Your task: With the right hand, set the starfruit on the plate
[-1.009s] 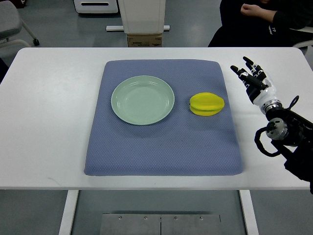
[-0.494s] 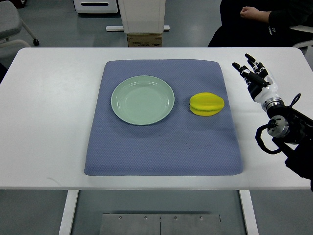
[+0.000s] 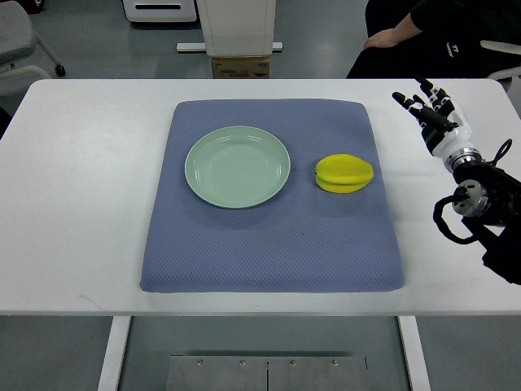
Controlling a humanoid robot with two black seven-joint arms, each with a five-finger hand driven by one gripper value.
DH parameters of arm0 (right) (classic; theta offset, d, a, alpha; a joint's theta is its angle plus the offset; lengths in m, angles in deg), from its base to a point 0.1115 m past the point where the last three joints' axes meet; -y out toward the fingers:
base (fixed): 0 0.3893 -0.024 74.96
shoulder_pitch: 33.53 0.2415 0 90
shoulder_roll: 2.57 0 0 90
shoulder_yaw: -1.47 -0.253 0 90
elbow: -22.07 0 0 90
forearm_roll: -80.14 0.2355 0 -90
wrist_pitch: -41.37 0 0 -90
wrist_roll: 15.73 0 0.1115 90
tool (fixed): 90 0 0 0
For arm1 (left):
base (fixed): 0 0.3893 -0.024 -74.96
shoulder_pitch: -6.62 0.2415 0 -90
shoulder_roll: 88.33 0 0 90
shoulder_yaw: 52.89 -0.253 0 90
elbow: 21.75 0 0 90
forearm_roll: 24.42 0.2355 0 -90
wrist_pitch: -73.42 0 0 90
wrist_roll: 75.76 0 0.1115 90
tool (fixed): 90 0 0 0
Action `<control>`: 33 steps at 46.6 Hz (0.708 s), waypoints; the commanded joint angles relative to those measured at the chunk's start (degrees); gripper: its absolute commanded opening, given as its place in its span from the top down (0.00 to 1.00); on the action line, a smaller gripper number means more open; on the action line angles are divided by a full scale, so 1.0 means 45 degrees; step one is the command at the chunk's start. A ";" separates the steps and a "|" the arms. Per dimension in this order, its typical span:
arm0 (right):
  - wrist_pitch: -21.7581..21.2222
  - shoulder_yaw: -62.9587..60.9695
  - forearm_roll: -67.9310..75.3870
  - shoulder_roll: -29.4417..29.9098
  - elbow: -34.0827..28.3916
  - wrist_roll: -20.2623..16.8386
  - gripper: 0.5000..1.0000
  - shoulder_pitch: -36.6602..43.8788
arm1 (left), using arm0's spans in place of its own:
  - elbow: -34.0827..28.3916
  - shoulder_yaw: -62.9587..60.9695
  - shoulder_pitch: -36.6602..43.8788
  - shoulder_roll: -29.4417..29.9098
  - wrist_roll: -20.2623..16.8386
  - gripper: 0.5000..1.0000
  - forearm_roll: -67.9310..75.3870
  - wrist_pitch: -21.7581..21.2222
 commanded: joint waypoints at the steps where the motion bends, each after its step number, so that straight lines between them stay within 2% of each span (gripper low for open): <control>1: -0.0002 0.0021 -0.0264 -0.0015 0.0006 0.0129 0.00 0.0064 | 0.0001 -0.0001 0.0000 0.0000 0.0001 0.00 -0.0003 -0.0003; 17: -0.0002 0.0158 -0.1144 0.0083 0.0025 0.0207 0.00 -0.0073 | 0.0001 -0.0001 0.0020 0.0000 0.0001 0.00 0.0017 -0.0003; 24: -0.0002 0.0139 -0.1125 0.0063 0.0025 0.0519 0.00 0.0025 | 0.0001 -0.0001 0.0020 0.0000 0.0001 0.00 -0.0003 -0.0003; 28: 0.0018 -0.0309 -0.0988 -0.0034 0.0025 0.0968 0.00 0.0103 | 0.0001 -0.0001 0.0000 0.0000 0.0001 0.00 -0.0003 -0.0003; 33: 0.0134 -0.0565 -0.1007 -0.0015 -0.0092 0.0833 0.00 0.0083 | 0.0001 -0.0001 0.0019 0.0000 0.0001 0.00 -0.0003 -0.0003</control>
